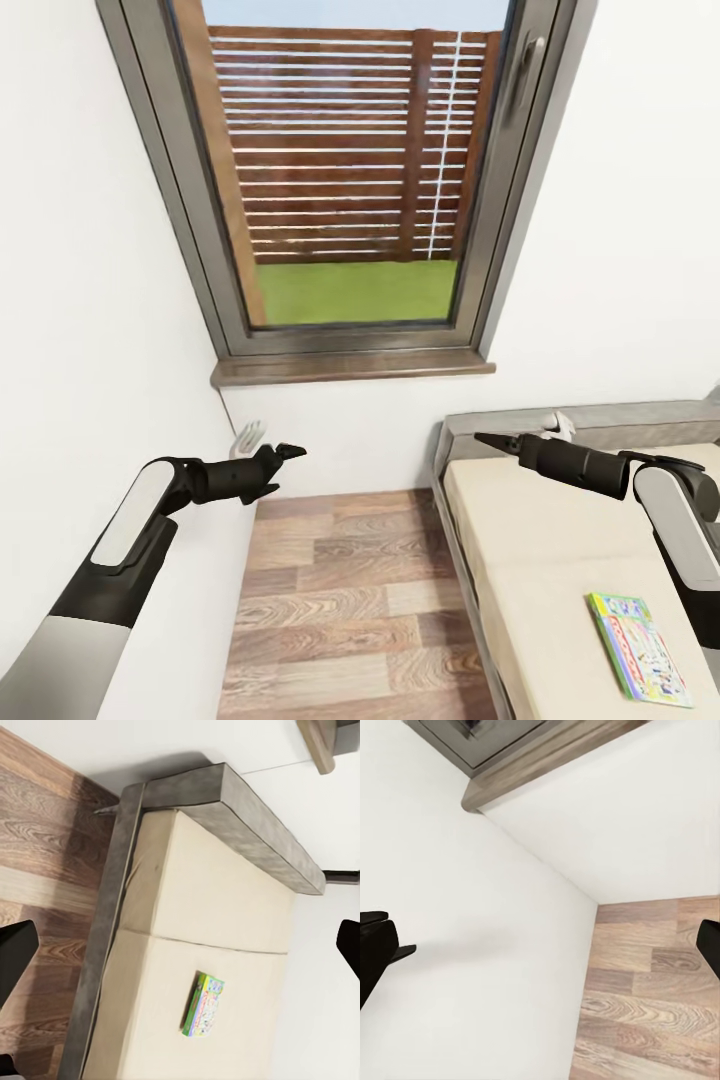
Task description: Put all the toys in the child's room - the three board games (two on the bed and one on the table), the two jigsaw puzzles on the table, and the tennis ball on the table - inside the toy box on the table in the child's room.
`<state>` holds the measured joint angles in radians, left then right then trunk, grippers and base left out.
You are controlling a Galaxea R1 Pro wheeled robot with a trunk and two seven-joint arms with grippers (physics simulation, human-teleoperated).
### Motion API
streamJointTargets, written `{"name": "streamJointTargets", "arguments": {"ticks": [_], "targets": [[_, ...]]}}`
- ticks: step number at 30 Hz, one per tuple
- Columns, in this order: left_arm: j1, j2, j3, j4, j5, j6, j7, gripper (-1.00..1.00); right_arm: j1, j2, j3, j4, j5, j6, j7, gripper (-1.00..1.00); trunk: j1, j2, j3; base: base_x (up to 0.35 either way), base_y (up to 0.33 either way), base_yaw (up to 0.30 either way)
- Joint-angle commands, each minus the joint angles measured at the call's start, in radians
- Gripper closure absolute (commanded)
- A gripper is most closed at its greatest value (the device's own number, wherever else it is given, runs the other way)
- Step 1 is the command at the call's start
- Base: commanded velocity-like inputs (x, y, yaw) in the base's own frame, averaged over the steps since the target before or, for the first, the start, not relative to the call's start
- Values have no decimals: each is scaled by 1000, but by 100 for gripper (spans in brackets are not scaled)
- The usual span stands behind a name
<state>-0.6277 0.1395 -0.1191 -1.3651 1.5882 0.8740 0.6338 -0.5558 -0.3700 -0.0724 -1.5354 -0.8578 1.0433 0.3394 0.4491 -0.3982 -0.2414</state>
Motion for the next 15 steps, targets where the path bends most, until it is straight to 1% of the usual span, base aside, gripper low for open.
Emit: {"name": "streamJointTargets", "arguments": {"ticks": [1,4,8,15], "targets": [[-1,1,-1,-1,10,-1,10,-100,-1,0,-1,0,10,4,10,-100,1,-2,-2,254,0,-4],[-1,0,-2,-1,10,-1,10,-100,-1,0,-1,0,10,4,10,-100,1,-2,-2,239,0,-3],[-1,0,-3,-1,10,-1,10,-100,-1,0,-1,0,10,4,10,-100,1,-2,-2,159,0,-2],[0,0,-4,-1,10,-1,10,-100,-1,0,-1,0,10,4,10,-100,1,-2,-2,75,0,-1]]}}
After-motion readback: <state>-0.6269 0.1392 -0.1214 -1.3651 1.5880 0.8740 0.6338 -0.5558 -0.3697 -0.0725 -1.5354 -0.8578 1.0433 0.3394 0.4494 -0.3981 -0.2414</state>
